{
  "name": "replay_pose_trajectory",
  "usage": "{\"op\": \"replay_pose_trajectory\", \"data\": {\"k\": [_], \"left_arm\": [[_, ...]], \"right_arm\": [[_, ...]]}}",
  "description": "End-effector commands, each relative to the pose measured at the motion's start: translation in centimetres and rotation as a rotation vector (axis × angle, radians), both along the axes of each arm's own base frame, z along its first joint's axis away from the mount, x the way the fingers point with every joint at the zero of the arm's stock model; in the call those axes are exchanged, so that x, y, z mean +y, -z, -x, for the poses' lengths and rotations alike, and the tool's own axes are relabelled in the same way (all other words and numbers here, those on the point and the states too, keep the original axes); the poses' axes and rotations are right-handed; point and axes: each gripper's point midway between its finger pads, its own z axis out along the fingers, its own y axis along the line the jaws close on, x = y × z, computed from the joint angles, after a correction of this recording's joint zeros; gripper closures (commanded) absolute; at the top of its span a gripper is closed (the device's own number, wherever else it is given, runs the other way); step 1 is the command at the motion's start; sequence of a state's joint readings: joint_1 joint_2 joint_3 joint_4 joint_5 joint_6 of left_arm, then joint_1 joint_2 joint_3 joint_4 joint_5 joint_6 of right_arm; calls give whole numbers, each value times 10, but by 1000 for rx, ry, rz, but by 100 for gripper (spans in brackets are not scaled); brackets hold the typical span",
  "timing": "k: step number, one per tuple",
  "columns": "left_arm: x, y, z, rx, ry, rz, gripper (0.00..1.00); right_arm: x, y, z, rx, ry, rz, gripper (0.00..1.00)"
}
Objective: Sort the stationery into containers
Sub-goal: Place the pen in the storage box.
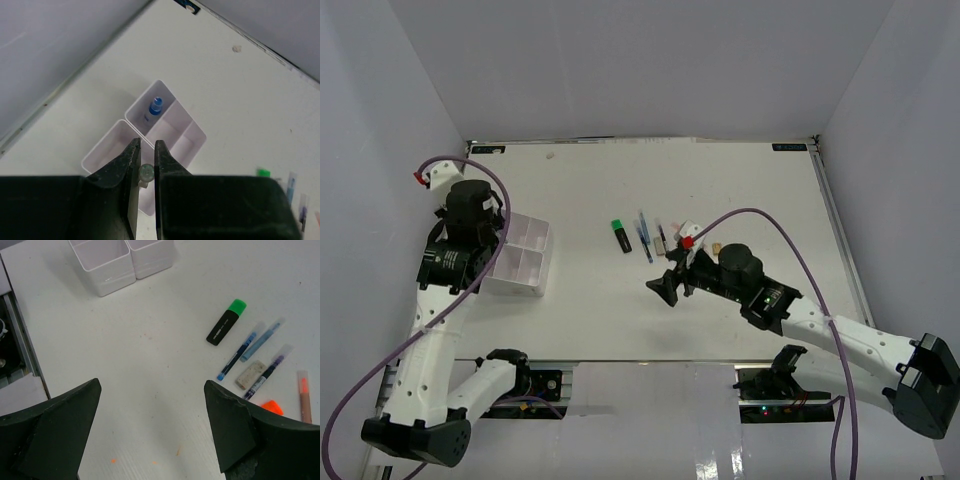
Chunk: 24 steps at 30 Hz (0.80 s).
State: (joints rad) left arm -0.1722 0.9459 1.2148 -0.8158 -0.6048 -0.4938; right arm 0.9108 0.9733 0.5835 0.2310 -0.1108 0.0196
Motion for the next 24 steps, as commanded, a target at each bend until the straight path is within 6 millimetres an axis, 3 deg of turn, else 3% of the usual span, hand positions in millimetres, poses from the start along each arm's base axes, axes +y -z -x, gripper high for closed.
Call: {"op": "replay_pose_trajectory", "data": {"k": [1, 6, 11, 12, 18, 24], "left_arm": [[38, -17, 17, -40, -165, -127, 96], [49, -4, 10, -29, -203, -133, 96], [58, 23, -5, -10, -178, -89, 96], [70, 28, -2, -1, -217, -83, 95], [66, 61, -16, 18, -182, -42, 91], [64, 89, -18, 29, -183, -19, 80]], "right_arm": [[-7, -5, -1, -10, 27, -29, 10], [-13, -3, 3, -11, 26, -38, 10], [-19, 0, 4, -21, 38, -36, 10], [-21, -1, 3, -24, 41, -39, 10], [-27, 3, 1, -25, 66, -38, 10], [-30, 8, -3, -12, 91, -26, 10]]}}
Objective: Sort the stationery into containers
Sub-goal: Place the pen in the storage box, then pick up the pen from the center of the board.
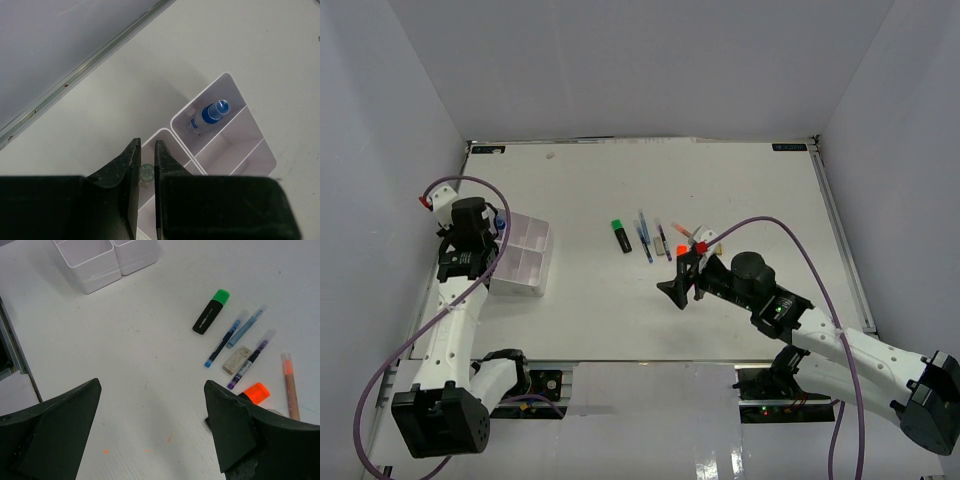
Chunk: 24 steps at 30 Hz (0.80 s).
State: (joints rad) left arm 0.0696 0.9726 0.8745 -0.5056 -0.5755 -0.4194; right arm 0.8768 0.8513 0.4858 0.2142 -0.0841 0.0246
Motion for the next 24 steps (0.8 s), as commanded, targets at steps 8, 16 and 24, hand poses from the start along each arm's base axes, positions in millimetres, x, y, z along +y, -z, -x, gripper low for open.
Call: {"op": "replay_pose_trajectory", "data": {"k": [8, 16, 24], "left_arm": [[-7, 23, -4, -52, 25, 49, 60], [-15, 10, -4, -53, 79, 62, 33], [-47, -35, -6, -70, 267, 131, 2]], "right_arm": [[-1, 9, -14, 29, 64, 19, 10], [2, 15, -43, 96, 175, 94, 7], [-1, 61, -96, 259, 322, 244, 9]]}}
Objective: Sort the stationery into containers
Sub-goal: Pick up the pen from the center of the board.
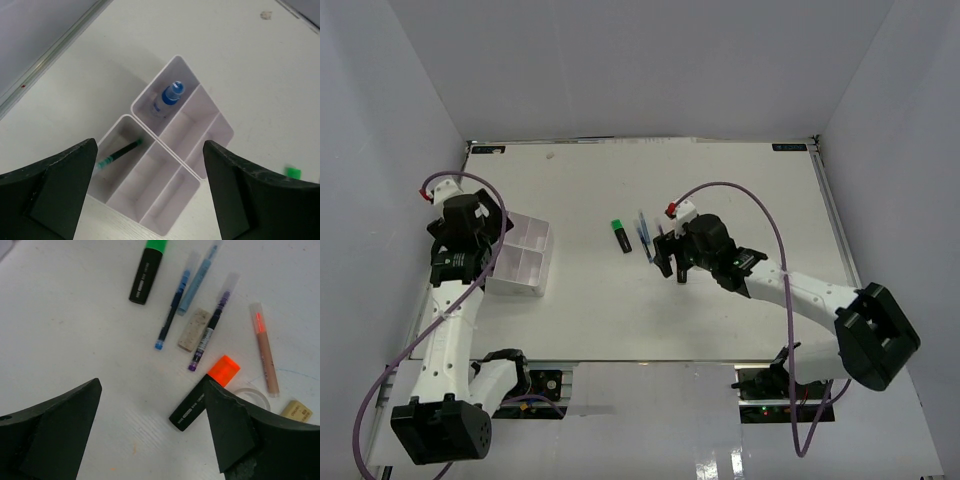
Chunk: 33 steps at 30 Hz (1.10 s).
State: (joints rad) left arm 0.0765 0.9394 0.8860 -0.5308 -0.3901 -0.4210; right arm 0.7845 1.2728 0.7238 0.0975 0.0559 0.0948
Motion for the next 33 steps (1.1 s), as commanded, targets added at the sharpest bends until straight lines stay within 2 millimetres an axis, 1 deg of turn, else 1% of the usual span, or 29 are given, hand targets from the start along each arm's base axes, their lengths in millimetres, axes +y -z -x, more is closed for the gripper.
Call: {"op": "replay_pose_trajectory", "data": {"k": [1, 2, 3, 4, 6, 7, 9, 10, 12, 13, 15, 16, 21, 25, 27, 29, 31, 33], "left_arm": [[-25, -31, 4, -26, 144, 53, 2], [-30, -33, 5, -21, 170, 64, 2], [-39, -40, 5, -34, 225, 85, 2], [-44, -39, 9, -20, 249, 96, 2], [-52, -42, 15, -16, 292, 111, 2], [-59, -42, 16, -12, 334, 122, 2], [-65, -38, 20, 7, 366, 138, 2], [-73, -39, 21, 5, 405, 161, 2], [-79, -40, 24, 5, 430, 178, 2], [-82, -44, 24, -5, 446, 184, 2], [-84, -47, 23, -12, 455, 189, 2], [-85, -48, 22, -13, 458, 194, 2], [-92, -46, 20, -8, 487, 227, 2], [-97, -55, 20, -27, 509, 235, 2], [-102, -56, 20, -23, 537, 252, 2], [-108, -62, 20, -31, 566, 269, 2], [-116, -67, 20, -41, 607, 297, 2], [-125, -71, 21, -43, 651, 325, 2]], "right_arm": [[-2, 3, -28, 42, 85, 50, 15], [-3, 19, -35, 76, 98, 85, 18], [-3, 22, -39, 83, 102, 96, 22], [-3, 26, -43, 83, 110, 114, 32], [0, 33, -52, 90, 114, 137, 42], [1, 45, -53, 107, 109, 163, 47], [4, 46, -59, 103, 113, 173, 48], [-1, 61, -56, 136, 117, 220, 49], [-3, 68, -57, 148, 116, 244, 49], [-3, 77, -56, 163, 113, 259, 51], [-3, 82, -56, 178, 112, 270, 54], [-6, 90, -57, 191, 121, 288, 54], [-11, 104, -62, 213, 160, 311, 54], [-16, 116, -68, 227, 192, 337, 55], [-20, 123, -71, 240, 208, 347, 56], [-22, 125, -74, 245, 219, 348, 59], [-27, 125, -77, 249, 233, 346, 69], [-30, 123, -79, 243, 241, 342, 72]]}}
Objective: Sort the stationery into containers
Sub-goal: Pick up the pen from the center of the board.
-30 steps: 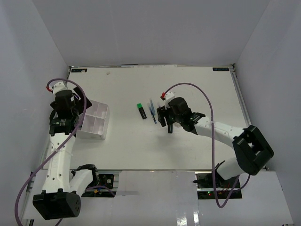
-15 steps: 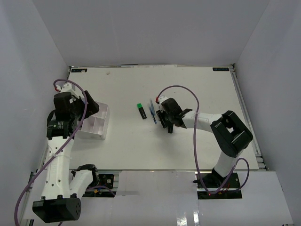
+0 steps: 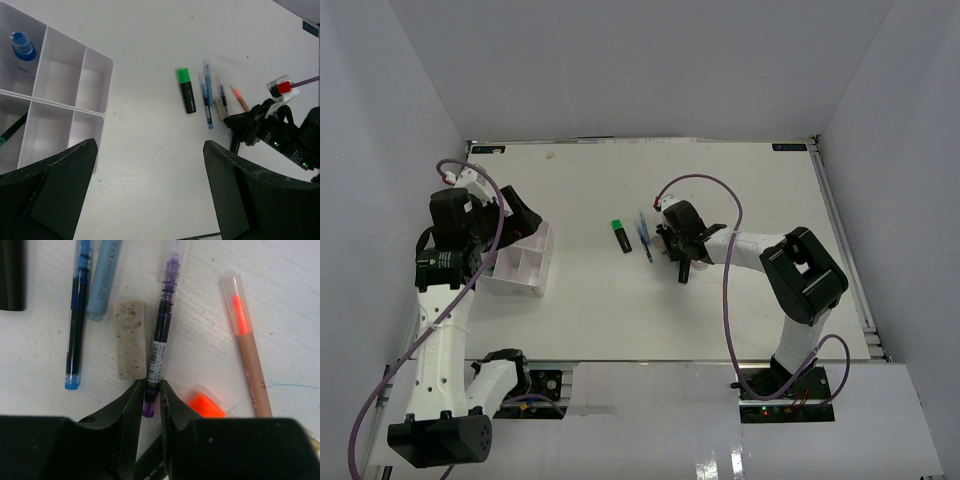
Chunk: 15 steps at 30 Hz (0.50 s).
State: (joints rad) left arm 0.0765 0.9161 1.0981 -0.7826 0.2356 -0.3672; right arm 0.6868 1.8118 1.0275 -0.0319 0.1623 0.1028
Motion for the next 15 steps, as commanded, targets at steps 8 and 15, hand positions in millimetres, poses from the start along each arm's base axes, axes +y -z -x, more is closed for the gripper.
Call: {"op": "replay_pose_trajectory", "data": {"k": [8, 15], "left_arm": [[-50, -38, 4, -46, 218, 218, 2], [-74, -60, 3, -72, 285, 331, 2]], "right_arm": [[-18, -26, -9, -77, 16, 3, 92], [4, -105, 8, -236, -126, -200, 92]]}}
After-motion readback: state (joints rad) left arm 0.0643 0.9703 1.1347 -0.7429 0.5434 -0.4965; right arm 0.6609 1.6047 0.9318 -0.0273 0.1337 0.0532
